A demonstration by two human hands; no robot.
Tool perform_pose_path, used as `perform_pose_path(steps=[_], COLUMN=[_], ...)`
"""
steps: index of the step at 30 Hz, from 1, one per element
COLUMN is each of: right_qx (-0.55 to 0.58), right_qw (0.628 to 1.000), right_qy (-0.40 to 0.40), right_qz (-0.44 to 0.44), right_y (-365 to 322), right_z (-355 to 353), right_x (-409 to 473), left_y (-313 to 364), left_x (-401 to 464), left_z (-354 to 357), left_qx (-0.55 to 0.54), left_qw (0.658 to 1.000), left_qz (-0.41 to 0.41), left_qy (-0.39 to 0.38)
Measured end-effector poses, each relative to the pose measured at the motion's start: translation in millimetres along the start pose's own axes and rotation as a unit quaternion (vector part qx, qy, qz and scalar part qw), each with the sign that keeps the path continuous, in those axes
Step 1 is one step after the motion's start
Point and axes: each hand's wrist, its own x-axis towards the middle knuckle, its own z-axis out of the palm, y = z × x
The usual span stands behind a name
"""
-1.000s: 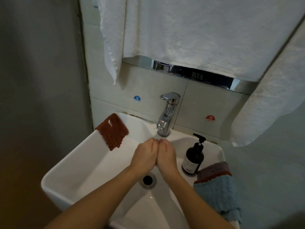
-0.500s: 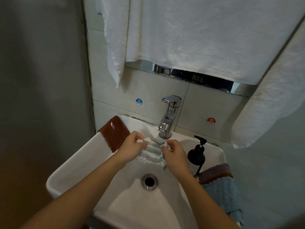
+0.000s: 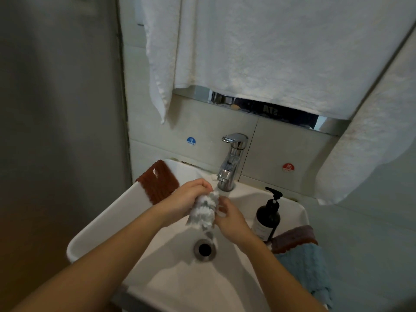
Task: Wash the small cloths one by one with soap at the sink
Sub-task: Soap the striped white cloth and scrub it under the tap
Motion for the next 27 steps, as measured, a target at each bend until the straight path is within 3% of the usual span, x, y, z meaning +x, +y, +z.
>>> perform_pose_path(steps=[8, 11, 15, 18, 22, 27], right_qx=[-0.088, -0.071, -0.068, -0.044, -0.06, -0.066], right_qw=[0.996, 0.997, 0.997, 0.998, 0.995, 0.988], right_qy=[0.013, 0.02, 0.033, 0.022, 0.064, 0.104], right_qz=[0.006, 0.011, -0.002, -0.026, -0.052, -0.09], right_y=[-11, -24, -46, -55, -60, -67], right_z=[-31, -42, -56, -69, -80, -88], right_x=[-4, -10, -21, -25, -26, -30], left_y=[11, 17, 23, 32, 42, 61], left_x=[-1, -2, -2, -4, -7, -12], left_z=[-56, -76, -84, -83, -84, -72], left_qx=[0.196, 0.283, 0.368, 0.39, 0.407, 0.368], left_qw=[0.98, 0.959, 0.928, 0.918, 0.911, 0.925], left_qz=[0.013, -0.002, 0.052, 0.075, 0.058, 0.084], left_qy=[-0.017, -0.008, 0.012, -0.002, -0.016, -0.038])
